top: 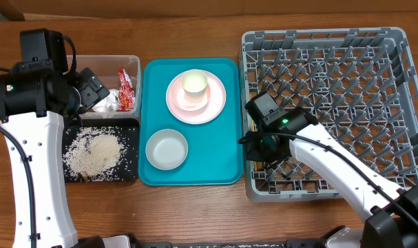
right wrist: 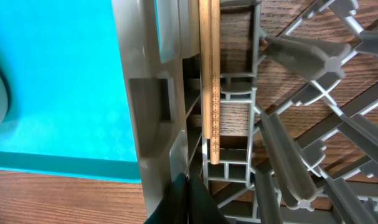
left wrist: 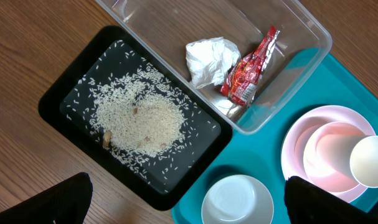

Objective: Sort waste into correct bins and load items into the dishwasher
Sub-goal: 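Insert the chopstick into the rack slot and open the right gripper, then move the right gripper back to the small white bowl on the tray, then lower the right gripper onto the white bowl rim and close it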

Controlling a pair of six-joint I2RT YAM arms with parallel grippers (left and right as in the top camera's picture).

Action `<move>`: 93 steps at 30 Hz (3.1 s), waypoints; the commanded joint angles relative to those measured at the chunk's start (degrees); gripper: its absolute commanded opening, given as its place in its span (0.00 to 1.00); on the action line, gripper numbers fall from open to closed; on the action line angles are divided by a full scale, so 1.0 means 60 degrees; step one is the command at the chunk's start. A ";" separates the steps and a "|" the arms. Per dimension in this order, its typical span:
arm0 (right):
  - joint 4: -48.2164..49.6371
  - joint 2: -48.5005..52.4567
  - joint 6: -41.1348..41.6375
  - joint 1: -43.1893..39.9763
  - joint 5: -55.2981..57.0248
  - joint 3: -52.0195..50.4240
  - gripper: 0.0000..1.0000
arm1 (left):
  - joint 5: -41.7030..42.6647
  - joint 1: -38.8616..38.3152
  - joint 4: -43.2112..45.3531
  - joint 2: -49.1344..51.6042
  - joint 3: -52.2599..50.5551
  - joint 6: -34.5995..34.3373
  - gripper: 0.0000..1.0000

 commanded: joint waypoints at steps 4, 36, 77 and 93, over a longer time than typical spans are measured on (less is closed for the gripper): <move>-0.0568 0.0007 -0.0499 -0.0219 0.0255 0.0368 0.07 | -0.0025 -0.0018 0.0004 0.0018 0.0022 0.0117 1.00; 0.3483 0.0925 -0.0262 0.4521 0.0954 0.2590 0.10 | -0.0025 -0.0018 0.0007 0.0018 0.0022 0.0117 1.00; 0.1923 0.2157 0.0820 0.3548 0.2240 0.2739 0.08 | -0.0025 -0.0011 0.0007 0.0018 0.0022 0.0117 1.00; 0.2251 0.2758 -0.0903 0.4288 0.1279 0.2710 0.41 | -0.0025 -0.0011 0.0007 0.0018 0.0022 0.0117 1.00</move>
